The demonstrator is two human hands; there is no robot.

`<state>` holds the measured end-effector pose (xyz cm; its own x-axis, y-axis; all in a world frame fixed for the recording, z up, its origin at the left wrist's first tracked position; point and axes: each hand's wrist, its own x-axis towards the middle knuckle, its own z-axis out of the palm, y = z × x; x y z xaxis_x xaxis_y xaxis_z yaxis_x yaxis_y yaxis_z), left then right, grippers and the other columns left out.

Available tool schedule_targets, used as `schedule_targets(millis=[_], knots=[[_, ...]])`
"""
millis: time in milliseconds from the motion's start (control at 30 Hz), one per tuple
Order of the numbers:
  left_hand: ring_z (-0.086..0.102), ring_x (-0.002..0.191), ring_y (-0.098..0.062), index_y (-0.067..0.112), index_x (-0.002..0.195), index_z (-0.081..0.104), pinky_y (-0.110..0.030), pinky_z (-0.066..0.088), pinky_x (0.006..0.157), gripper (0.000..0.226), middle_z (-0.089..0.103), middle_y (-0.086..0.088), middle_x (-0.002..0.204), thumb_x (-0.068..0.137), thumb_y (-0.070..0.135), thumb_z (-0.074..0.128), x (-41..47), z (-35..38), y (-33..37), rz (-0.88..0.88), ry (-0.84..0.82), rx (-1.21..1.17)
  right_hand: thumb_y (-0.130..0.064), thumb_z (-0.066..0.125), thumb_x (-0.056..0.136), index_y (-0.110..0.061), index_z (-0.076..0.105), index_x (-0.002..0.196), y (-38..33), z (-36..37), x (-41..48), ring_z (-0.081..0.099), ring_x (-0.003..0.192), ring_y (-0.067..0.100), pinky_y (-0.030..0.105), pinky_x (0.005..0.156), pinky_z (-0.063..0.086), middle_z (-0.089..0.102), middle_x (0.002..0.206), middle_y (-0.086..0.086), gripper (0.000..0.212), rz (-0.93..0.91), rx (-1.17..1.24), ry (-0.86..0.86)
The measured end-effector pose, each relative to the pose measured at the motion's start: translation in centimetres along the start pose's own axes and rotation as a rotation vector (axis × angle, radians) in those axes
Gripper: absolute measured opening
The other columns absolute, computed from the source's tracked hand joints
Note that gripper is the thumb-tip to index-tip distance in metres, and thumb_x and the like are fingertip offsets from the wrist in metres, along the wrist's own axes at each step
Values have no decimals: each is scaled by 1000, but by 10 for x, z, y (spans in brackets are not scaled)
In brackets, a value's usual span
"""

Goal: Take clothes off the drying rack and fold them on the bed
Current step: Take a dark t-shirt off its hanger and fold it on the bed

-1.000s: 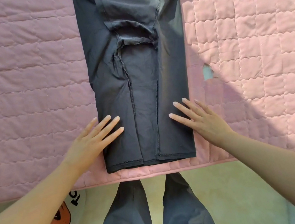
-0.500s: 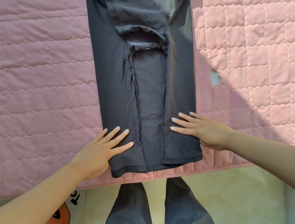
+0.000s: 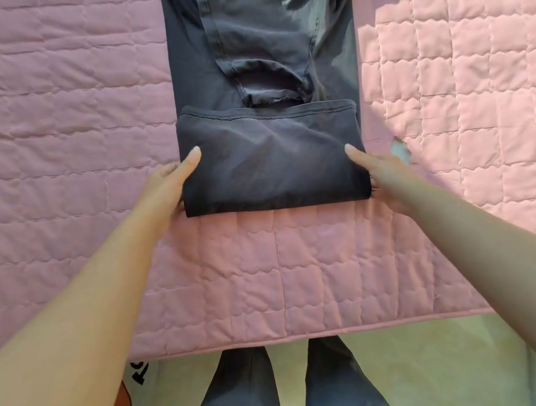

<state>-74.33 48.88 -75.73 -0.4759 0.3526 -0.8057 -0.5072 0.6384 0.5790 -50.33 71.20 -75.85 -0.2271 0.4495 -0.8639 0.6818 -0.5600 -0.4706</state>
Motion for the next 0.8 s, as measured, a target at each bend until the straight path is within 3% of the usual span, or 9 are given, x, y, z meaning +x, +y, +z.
schedule_targets(millis=[167, 233, 300, 433, 500, 633, 700, 800], knots=[[66, 98, -6, 20, 121, 60, -21, 53, 82, 34, 68, 9, 109, 91, 35, 65, 1, 11, -1, 124, 93, 62, -42, 76, 78, -17, 69, 109, -12, 15, 6, 70, 97, 14, 34, 90, 55, 74, 102, -4, 40, -121, 80, 77], [64, 102, -3, 23, 127, 57, -19, 52, 85, 31, 66, 16, 110, 96, 27, 59, -2, 13, 8, 204, 47, 75, -34, 72, 84, -22, 69, 102, -19, 19, 4, 68, 101, 15, 35, 93, 53, 72, 102, -6, 23, -206, 99, 131], [64, 106, -5, 24, 126, 57, -22, 51, 91, 30, 68, 17, 110, 98, 14, 55, -9, 13, 17, 277, -39, 31, -25, 68, 88, -20, 71, 96, -31, 18, -3, 67, 100, 17, 35, 95, 52, 73, 101, -2, 10, -324, 264, 144], [63, 112, -11, 23, 119, 59, -23, 51, 92, 34, 68, 8, 115, 93, 1, 58, -19, -4, 34, 410, -173, -122, -13, 58, 93, -14, 70, 99, -58, 4, -13, 65, 98, 16, 29, 90, 51, 71, 102, 2, 13, -488, 510, 40], [64, 109, -9, 22, 118, 60, -20, 51, 86, 30, 68, 5, 114, 93, 5, 58, -15, -9, 42, 418, -160, -122, -15, 57, 95, -14, 68, 106, -60, -4, -8, 65, 101, 14, 27, 87, 52, 71, 107, 1, 16, -500, 415, 20], [66, 85, 0, 23, 122, 55, -14, 50, 71, 30, 68, 1, 108, 93, 23, 64, 11, 0, 32, 265, 111, 18, -32, 59, 94, -19, 60, 125, -43, -6, 19, 65, 109, 14, 28, 86, 54, 69, 116, -5, 33, -318, -9, 18], [64, 85, 0, 24, 120, 54, -14, 49, 73, 39, 66, 4, 103, 87, 33, 71, 17, 4, 21, 162, 169, 53, -44, 66, 85, -19, 66, 112, -32, -4, 27, 67, 105, 20, 37, 89, 54, 72, 106, -4, 37, -245, -60, 103], [62, 79, 1, 21, 114, 52, -11, 46, 66, 44, 65, 7, 92, 81, 36, 76, 12, 5, 7, 130, 223, 82, -55, 69, 78, -15, 72, 98, -19, 1, 20, 68, 90, 11, 32, 81, 53, 74, 96, -4, 44, -201, -88, 131]])
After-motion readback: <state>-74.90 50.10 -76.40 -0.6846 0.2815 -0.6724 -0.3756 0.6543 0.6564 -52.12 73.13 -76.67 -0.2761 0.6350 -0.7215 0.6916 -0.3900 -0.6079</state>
